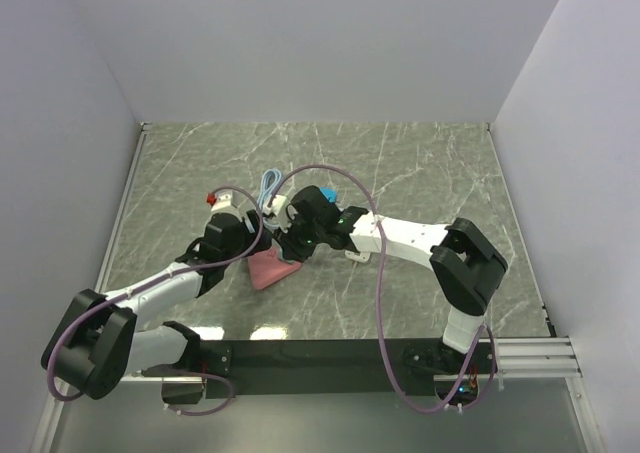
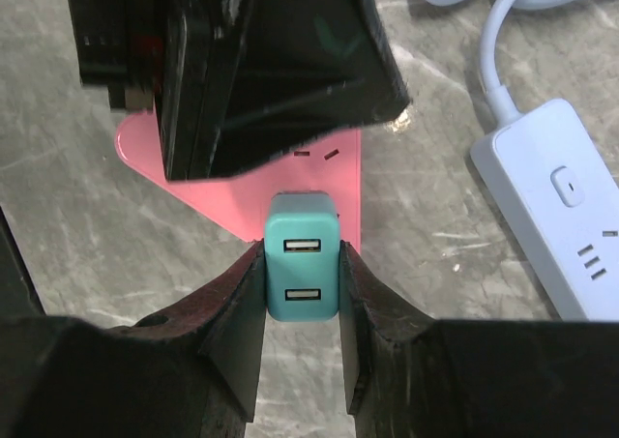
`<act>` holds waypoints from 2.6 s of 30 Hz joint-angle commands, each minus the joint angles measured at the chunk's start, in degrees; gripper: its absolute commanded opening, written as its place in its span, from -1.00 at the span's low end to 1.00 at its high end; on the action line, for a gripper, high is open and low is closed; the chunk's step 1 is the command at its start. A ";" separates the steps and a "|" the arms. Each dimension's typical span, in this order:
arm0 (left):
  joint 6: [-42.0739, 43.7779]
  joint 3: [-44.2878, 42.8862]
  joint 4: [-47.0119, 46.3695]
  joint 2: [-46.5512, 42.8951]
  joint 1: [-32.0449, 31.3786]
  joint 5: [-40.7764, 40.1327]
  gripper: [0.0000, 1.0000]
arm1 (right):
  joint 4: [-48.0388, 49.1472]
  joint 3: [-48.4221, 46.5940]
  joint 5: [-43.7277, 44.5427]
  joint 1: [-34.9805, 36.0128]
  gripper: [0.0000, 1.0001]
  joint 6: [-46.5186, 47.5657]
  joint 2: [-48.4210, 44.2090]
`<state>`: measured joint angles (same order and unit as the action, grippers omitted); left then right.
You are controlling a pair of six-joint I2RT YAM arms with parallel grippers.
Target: Insert the plug
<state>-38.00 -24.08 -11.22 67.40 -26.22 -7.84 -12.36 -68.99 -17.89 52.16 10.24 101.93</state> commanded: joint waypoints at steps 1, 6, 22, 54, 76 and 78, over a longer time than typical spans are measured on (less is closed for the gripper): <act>-1.99 1.22 -0.99 -0.95 -1.11 -1.39 0.59 | -2.58 3.86 2.07 1.54 -1.00 -2.06 2.49; -3.39 3.07 -1.61 -0.51 -3.14 -1.66 0.59 | -1.79 5.09 3.56 2.15 -1.00 -3.82 2.92; -4.98 4.12 -1.35 -0.60 -6.74 -4.56 0.59 | -2.67 5.01 4.27 3.38 -1.00 -6.11 7.58; -6.65 1.83 1.65 -7.90 -9.11 -14.23 0.94 | -9.26 4.13 20.61 1.98 -1.00 -16.65 4.33; -10.52 7.28 -7.32 -1.13 -9.03 -5.63 0.80 | -10.67 8.17 25.01 -0.66 -1.00 -23.51 1.34; -11.22 7.81 -8.02 -0.95 -9.03 -4.21 0.72 | -10.58 8.35 25.01 -0.83 -1.00 -23.69 1.17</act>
<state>-47.59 -17.06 -14.59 66.08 -35.09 -15.92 -11.07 -64.99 1.45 53.47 -13.96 100.29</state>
